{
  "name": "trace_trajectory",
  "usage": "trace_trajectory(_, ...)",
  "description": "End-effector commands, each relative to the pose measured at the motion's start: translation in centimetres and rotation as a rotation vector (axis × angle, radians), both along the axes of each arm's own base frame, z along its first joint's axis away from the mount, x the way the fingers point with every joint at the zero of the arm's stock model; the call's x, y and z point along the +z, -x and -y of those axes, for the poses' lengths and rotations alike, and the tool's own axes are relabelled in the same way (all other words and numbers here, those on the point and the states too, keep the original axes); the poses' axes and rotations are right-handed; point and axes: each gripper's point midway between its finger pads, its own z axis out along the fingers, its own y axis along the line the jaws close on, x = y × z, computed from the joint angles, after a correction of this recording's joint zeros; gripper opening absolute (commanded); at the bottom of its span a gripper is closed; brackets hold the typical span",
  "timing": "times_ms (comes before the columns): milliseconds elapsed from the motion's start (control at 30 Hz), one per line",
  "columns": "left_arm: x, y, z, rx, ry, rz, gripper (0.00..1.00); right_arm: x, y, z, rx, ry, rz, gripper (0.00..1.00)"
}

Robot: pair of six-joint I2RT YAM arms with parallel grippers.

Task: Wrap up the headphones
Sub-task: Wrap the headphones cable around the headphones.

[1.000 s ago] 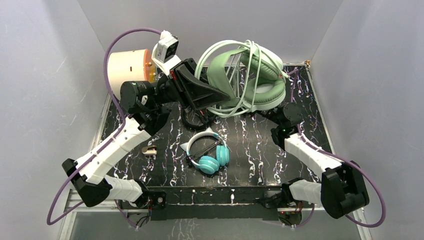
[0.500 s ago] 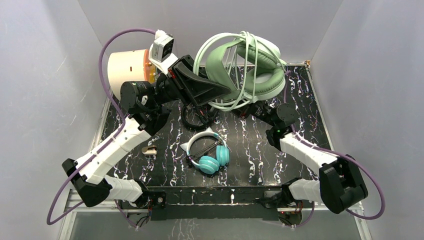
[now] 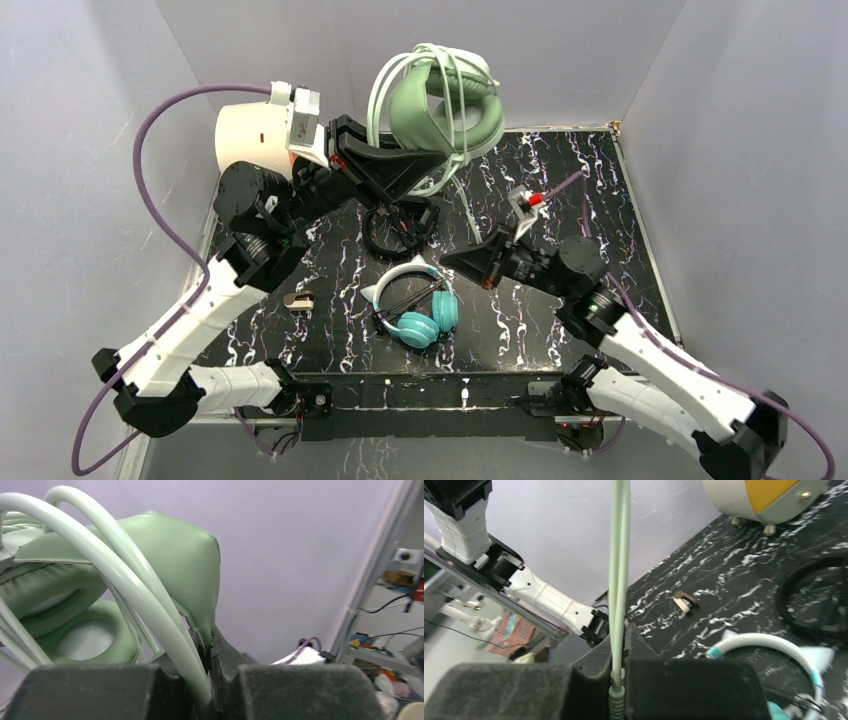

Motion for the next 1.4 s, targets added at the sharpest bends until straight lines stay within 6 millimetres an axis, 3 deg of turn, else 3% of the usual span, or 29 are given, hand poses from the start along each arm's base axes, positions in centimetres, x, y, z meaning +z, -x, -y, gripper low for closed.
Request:
trace_trajectory(0, 1.0, -1.1, -3.8, 0.259, 0.024, 0.112, 0.00, -0.6, 1.6, 3.1, -0.047, 0.182, 0.048, 0.00)
trace_trajectory(167, -3.5, -4.8, -3.0, 0.377, -0.053, 0.025, 0.00, 0.5, 6.4, 3.3, 0.210, 0.246, 0.110, 0.00)
trace_trajectory(267, -5.7, -6.5, -2.1, 0.401, -0.081, -0.034, 0.00, 1.2, 7.9, 3.0, 0.326, 0.264, 0.122, 0.00)
trace_trajectory(400, -7.4, -7.9, -0.6, 0.375, -0.062, -0.150, 0.00, 1.3, 7.9, 1.8, 0.407, 0.253, 0.103, 0.00)
trace_trajectory(500, -8.0, -7.9, -0.1, 0.341, -0.031, -0.175, 0.00, 2.1, 7.6, 1.3, 0.421, 0.247, 0.111, 0.00)
trace_trajectory(667, -10.5, -8.2, -0.3, 0.383, -0.190, -0.208, 0.00, 4.2, 7.3, 3.1, 0.316, 0.304, 0.185, 0.00)
trace_trajectory(767, -12.9, -7.5, 0.7, 0.321, -0.305, -0.233, 0.00, 4.0, 6.4, 3.8, 0.260, 0.390, 0.201, 0.00)
trace_trajectory(900, -15.3, -5.1, 1.5, 0.183, -0.397, -0.299, 0.00, 2.1, 3.6, 5.2, 0.142, 0.587, 0.226, 0.00)
trace_trajectory(1100, -19.2, -1.6, 2.7, -0.041, -0.511, -0.526, 0.00, 2.6, 1.4, 5.6, 0.096, 0.686, 0.312, 0.00)
trace_trajectory(1267, -18.5, 0.6, 2.1, -0.165, -0.331, -0.689, 0.00, 2.0, 1.4, 4.9, 0.045, 0.635, 0.111, 0.00)
trace_trajectory(1367, -19.9, 0.7, 2.2, -0.204, -0.278, -0.817, 0.00, 1.2, 1.1, 4.8, -0.017, 0.605, -0.026, 0.00)
